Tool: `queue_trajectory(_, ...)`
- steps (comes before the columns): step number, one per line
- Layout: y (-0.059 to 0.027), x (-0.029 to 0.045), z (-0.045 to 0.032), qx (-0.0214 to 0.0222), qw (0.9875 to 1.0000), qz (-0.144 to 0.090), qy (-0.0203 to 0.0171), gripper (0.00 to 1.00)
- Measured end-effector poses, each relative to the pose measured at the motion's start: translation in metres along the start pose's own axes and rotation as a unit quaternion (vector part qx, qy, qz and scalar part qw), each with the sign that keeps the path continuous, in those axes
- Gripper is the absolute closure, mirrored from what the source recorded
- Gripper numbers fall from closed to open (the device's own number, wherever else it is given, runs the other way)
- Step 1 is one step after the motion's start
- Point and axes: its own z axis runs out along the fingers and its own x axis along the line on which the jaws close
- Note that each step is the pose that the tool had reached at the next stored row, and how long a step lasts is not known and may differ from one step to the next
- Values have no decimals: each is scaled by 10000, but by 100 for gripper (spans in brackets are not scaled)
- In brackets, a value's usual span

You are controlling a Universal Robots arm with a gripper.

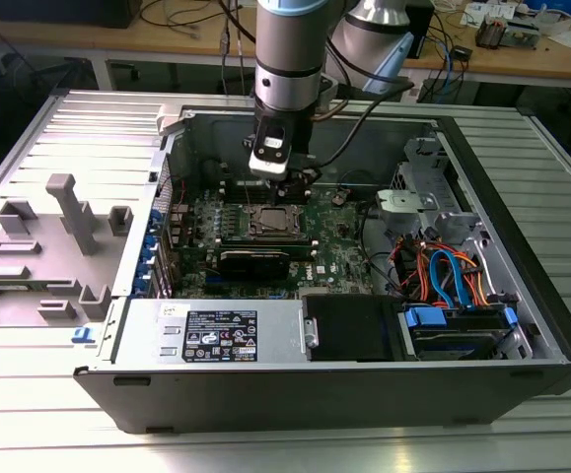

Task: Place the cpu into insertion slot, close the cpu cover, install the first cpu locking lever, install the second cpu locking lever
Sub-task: 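Install the first cpu locking lever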

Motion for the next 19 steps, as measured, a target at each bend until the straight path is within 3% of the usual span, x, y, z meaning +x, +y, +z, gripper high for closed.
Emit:
queue_trajectory(3,-5,6,0,4,9998,-177,3,89)
queue_trajectory(12,-113,123,-1,5,9995,-306,4,89)
queue_trajectory(16,-114,123,-2,15,9976,-697,9,89)
queue_trajectory(19,-114,123,-1,22,9950,-1003,14,89)
